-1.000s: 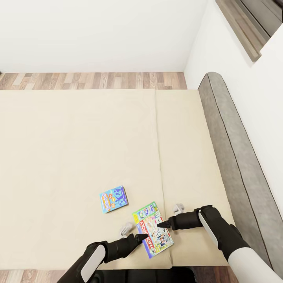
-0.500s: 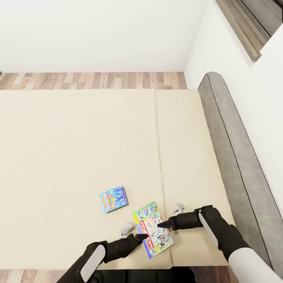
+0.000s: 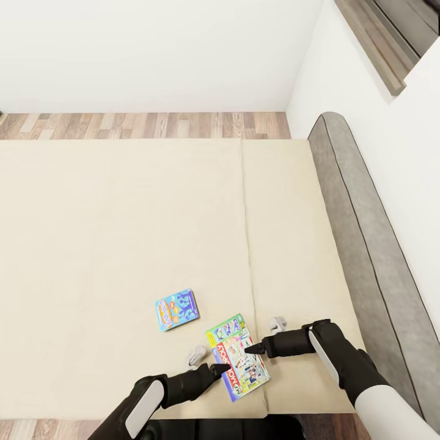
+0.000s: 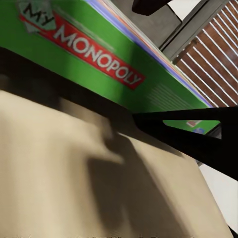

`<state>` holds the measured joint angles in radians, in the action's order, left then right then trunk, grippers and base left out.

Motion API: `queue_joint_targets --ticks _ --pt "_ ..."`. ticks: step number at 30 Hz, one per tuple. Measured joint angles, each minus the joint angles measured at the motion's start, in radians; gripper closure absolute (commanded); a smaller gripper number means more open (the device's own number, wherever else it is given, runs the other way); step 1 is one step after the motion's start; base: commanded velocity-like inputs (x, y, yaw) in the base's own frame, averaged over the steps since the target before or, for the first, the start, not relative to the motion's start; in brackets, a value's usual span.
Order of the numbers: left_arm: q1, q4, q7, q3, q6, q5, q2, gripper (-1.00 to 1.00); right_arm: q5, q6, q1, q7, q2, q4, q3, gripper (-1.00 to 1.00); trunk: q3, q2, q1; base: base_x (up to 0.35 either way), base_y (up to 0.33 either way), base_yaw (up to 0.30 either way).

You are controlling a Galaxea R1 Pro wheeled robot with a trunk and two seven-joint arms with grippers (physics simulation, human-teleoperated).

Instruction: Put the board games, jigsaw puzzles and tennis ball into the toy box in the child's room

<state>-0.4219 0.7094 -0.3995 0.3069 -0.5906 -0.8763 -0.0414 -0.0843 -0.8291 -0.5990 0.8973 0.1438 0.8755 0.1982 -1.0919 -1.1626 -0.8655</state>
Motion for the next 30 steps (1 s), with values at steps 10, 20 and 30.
queue_joint_targets --ticks 10,20,30 --pt "-0.011 -0.011 -0.001 0.000 0.002 0.002 -0.013 -1.00 -0.006 -0.002 -0.001 -0.002 0.013 0.001 -0.009 -1.00 0.000 0.000 -0.002 0.000 0.000 0.000" --pt "-0.058 -0.067 -0.003 0.001 0.000 0.001 -0.049 -1.00 -0.009 0.000 -0.001 -0.006 0.018 0.002 -0.082 -1.00 0.000 0.000 -0.002 0.000 0.000 0.000" --pt "-0.069 -0.070 -0.001 0.000 0.005 0.000 -0.067 -1.00 -0.004 0.002 -0.001 -0.008 0.020 0.003 -0.111 -1.00 0.000 0.000 -0.002 0.000 0.000 0.000"
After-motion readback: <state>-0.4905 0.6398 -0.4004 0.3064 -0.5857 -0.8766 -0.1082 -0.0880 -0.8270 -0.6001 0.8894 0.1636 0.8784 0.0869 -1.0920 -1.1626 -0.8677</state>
